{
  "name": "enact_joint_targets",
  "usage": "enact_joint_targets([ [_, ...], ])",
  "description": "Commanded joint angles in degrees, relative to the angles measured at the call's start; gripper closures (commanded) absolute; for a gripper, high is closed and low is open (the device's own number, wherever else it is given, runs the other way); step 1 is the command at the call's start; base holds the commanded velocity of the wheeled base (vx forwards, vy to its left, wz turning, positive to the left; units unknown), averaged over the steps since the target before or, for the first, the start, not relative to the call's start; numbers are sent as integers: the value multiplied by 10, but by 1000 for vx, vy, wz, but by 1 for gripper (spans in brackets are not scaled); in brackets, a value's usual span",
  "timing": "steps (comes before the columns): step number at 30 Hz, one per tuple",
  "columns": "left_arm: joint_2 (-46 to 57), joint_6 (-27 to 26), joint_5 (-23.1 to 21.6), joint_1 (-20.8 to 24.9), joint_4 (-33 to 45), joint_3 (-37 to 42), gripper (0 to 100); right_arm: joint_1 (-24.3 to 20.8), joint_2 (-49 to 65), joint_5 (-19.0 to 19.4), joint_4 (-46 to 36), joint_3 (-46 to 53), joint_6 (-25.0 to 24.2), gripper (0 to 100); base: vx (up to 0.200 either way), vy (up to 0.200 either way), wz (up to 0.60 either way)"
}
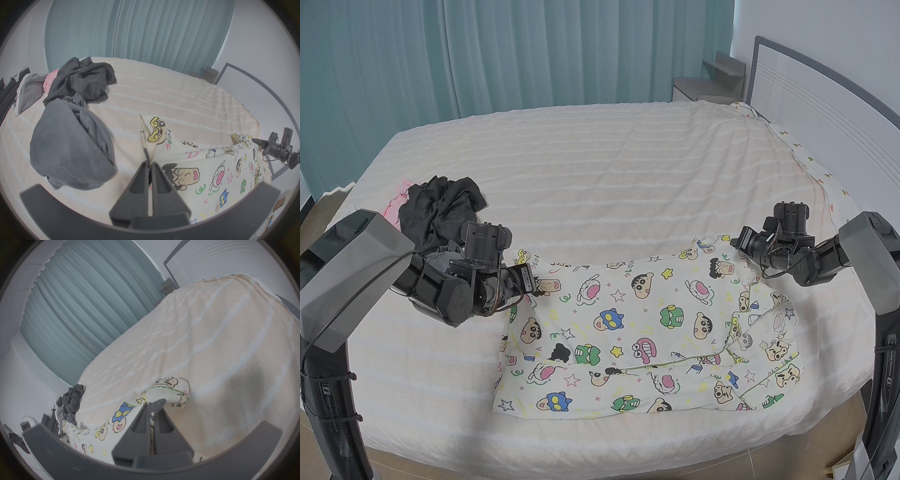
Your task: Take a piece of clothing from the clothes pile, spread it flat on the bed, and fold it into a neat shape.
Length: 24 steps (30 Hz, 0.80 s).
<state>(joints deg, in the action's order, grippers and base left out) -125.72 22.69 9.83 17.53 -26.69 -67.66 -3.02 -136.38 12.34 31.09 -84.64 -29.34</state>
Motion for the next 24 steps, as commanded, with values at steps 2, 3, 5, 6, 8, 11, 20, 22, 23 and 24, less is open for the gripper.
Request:
enact_joint_targets([
  [2, 0, 3, 13, 0, -18, -10, 100, 2, 16, 0, 5, 11, 0, 100, 0, 0, 0],
  [3, -1, 3, 20, 0, -27, -10, 100, 2, 16, 1, 6, 13, 0, 100, 0, 0, 0],
  [5, -3, 2, 30, 1, -49, -8, 100, 4, 19, 0, 14, 18, 0, 100, 0, 0, 0],
  [6, -3, 2, 32, 0, -56, -8, 100, 5, 20, 0, 20, 20, 0, 100, 0, 0, 0],
  [8, -2, 1, 32, 0, -52, -7, 100, 6, 22, 0, 29, 24, 0, 100, 0, 0, 0],
  [11, -5, 1, 32, 0, -52, -6, 100, 6, 24, 1, 33, 26, 0, 100, 0, 0, 0],
  [20, -3, 0, 32, 4, -52, 9, 100, 16, 83, 41, 34, 91, 2, 100, 0, 0, 0],
  [22, 1, 0, 32, 5, -51, 10, 100, 21, 97, 48, 34, 108, 4, 100, 0, 0, 0],
  [23, 5, 0, 32, 5, -51, 13, 100, 22, 106, 49, 34, 120, 7, 100, 0, 0, 0],
  [24, 6, 0, 32, 6, -51, 17, 100, 23, 112, 49, 34, 129, 7, 100, 0, 0, 0],
])
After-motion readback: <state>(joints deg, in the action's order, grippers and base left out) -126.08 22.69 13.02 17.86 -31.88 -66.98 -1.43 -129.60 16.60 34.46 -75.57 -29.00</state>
